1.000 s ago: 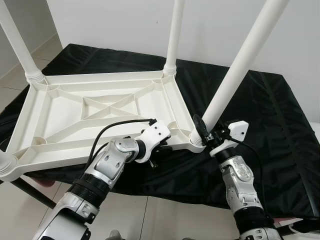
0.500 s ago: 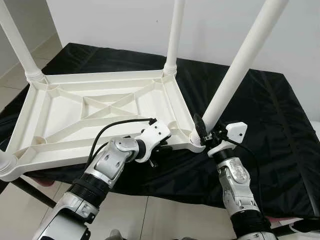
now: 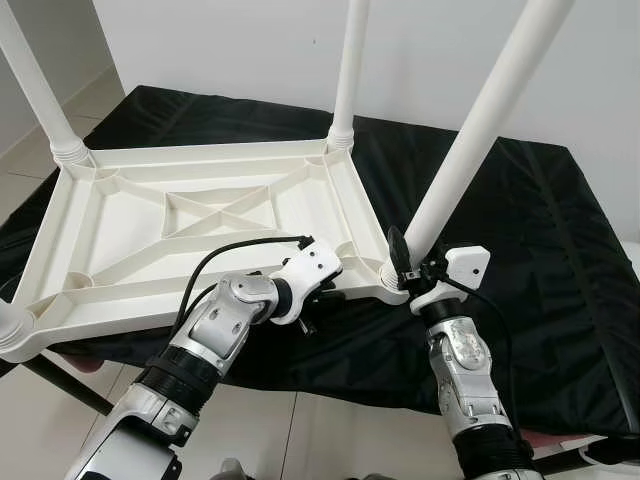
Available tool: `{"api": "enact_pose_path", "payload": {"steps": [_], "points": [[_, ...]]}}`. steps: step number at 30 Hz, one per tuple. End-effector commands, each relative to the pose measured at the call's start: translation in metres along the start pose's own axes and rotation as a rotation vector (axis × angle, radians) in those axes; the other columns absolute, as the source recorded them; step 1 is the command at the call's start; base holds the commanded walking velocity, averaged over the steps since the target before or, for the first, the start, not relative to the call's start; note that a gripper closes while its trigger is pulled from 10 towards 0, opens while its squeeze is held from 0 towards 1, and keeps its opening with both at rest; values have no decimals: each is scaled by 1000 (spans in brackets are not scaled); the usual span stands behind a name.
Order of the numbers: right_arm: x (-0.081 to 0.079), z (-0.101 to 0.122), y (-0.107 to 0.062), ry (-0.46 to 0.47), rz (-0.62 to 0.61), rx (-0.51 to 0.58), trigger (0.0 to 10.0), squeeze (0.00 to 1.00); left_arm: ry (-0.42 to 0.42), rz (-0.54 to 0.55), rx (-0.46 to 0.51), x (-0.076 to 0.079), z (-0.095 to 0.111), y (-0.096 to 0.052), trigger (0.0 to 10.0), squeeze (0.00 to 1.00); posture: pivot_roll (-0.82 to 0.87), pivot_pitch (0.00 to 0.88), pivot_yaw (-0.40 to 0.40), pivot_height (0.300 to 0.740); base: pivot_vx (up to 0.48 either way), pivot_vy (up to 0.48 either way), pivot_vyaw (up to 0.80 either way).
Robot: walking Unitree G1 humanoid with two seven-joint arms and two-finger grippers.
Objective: Building children table
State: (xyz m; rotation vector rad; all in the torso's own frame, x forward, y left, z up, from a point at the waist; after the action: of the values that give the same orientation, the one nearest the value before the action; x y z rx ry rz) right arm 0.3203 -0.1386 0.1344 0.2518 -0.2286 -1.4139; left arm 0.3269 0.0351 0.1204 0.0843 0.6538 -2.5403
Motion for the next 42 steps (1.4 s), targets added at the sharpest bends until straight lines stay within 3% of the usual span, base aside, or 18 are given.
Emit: {"api": "enact_pose_path", "payload": {"steps": [1,25,42], "points": [[18,-40,-24,-10,-105,-206,10000,0,98,36,152,-11,48,-11,10000,0,-62,15,-12,740,0,0,0],[29,-44,-30,-65,-302,-252,10000,0,101,37,148,-12,47,-15,10000,0,-53,25,-5,740,0,0,0],[47,-45,-35,-125,-502,-277,10000,0,105,38,144,-12,48,-17,10000,0,-42,33,1,740,0,0,0]]}}
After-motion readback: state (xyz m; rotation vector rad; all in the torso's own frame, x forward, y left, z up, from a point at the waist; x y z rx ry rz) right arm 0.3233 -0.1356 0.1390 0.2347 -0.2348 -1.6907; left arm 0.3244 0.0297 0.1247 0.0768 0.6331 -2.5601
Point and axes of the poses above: a point about 5 cm out from each wrist's last joint towards the gripper, its own y axis pointing out of the wrist towards the gripper, its own z axis along the axis of the wrist's last joint, x = y × z, the point moved 3 cm from there along y, pointing out of the wrist towards the gripper, and after that the axes turned 1 degree about -y, right-handed, at the moved point
